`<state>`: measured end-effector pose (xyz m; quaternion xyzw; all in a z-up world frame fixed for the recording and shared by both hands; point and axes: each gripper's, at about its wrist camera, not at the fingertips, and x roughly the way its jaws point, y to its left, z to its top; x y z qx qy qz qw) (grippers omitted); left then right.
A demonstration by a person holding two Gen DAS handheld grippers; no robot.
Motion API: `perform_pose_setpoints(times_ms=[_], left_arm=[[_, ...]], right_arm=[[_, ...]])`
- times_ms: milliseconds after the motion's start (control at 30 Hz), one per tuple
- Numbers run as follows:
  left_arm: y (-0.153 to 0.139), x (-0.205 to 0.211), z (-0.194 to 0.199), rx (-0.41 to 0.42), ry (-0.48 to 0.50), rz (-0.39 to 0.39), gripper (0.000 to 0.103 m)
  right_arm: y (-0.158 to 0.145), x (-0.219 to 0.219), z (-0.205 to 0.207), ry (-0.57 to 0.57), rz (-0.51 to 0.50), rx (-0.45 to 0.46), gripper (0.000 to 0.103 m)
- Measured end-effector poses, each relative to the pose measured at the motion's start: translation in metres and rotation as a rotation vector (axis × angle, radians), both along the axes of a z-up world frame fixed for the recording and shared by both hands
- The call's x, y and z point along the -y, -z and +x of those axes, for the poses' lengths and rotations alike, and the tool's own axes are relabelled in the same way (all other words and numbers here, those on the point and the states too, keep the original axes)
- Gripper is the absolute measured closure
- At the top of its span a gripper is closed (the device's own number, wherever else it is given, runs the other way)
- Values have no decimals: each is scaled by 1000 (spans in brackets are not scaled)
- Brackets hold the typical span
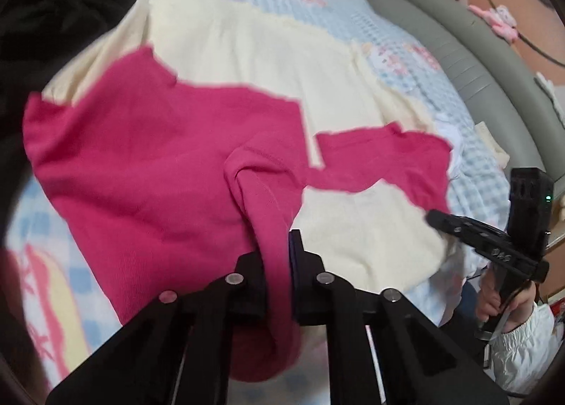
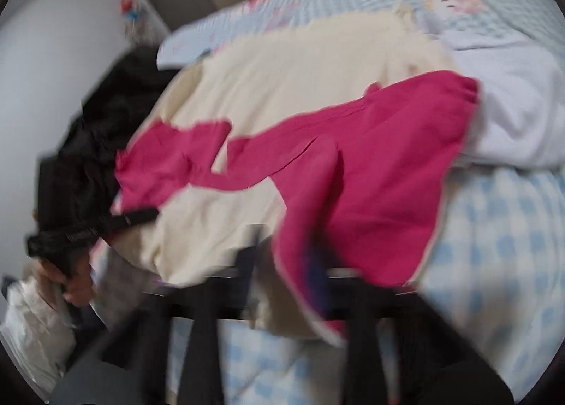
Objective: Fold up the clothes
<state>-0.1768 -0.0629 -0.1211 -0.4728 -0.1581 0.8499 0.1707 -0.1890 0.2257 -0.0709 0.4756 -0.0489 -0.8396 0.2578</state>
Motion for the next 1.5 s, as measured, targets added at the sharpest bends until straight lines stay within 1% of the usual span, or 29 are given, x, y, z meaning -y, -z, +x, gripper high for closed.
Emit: perform_pose_setpoints(times_ms=[67, 133, 200, 233, 300, 333, 433, 467, 500, 533, 567, 600, 633, 667, 700, 767, 833, 900, 1000, 1033, 1133, 1200, 1267, 1333, 1367, 1400, 1433, 1467, 1500], left_arm=[[0, 4, -8, 2, -10, 4, 94], [5, 9, -20, 19, -23, 6, 94], [9, 14, -32, 36, -35, 9, 94], [11, 16, -38, 45, -42, 10, 94], [16, 21, -50, 62, -54, 12, 93], [18, 23, -56, 70, -61, 14, 90], [24, 31, -75, 96, -80, 17, 87], [27, 33, -81, 104, -86, 19, 87], [29, 35, -87, 113, -93, 20, 83], [21, 39, -83, 82, -111, 25, 71], [7, 46, -68, 23, -142, 50, 63], [-5, 54, -50, -36, -178, 88, 48], [-16, 61, -33, -96, -214, 126, 43], [-22, 69, -15, -117, -259, 166, 43], [-18, 73, -1, -98, -298, 185, 43], [-4, 75, 23, -44, -353, 189, 43], [9, 76, 44, 4, -401, 202, 45], [18, 72, 57, 37, -431, 239, 45], [29, 68, 63, 56, -449, 304, 44], [32, 68, 60, 52, -446, 329, 44], [41, 66, 51, 42, -439, 402, 43], [48, 70, 38, 15, -461, 477, 43], [60, 66, 21, 37, -475, 459, 43], [67, 60, 9, 59, -474, 427, 59], [61, 57, 10, 54, -463, 408, 64], [56, 53, 10, 48, -451, 390, 81], [50, 50, 11, 42, -439, 372, 87], [44, 47, 12, 37, -427, 354, 89], [38, 43, 13, 31, -415, 335, 91]], right_arm=[[-12, 4, 3, -25, 4, -56, 96], [-32, 6, 3, -24, -27, -140, 96], [-47, 6, -3, -9, -47, -214, 96], [-49, 8, -11, -2, -51, -230, 96], [-35, 8, -36, 25, -49, -194, 96], [-24, 7, -47, 45, -39, -161, 96], [22, 0, -79, 117, 7, -34, 91], [32, -5, -86, 135, -2, 14, 90], [42, -10, -92, 151, -15, 63, 90], [41, -17, -91, 169, -61, 76, 89], [31, -27, -83, 179, -118, 47, 85], [20, -38, -71, 201, -151, 7, 78], [9, -48, -59, 226, -179, -35, 66], [3, -56, -47, 250, -201, -61, 47], [-2, -69, -28, 290, -231, -80, 36], [0, -82, -2, 333, -252, -60, 36], [14, -88, 19, 360, -252, 15, 36], [28, -90, 36, 384, -262, 86, 37], [44, -81, 45, 365, -290, 127, 37], [45, -78, 44, 359, -281, 126, 36], [43, -72, 33, 341, -335, 93, 37], [43, -74, 23, 390, -377, 84, 36], [48, -74, 8, 446, -419, 64, 36], [58, -70, -1, 468, -418, 49, 36], [63, -65, -5, 465, -398, 47, 45], [61, -60, -5, 445, -364, 32, 62], [59, -56, -3, 421, -328, 14, 72], [53, -57, 0, 412, -325, 0, 85], [47, -60, 4, 406, -328, -14, 90]])
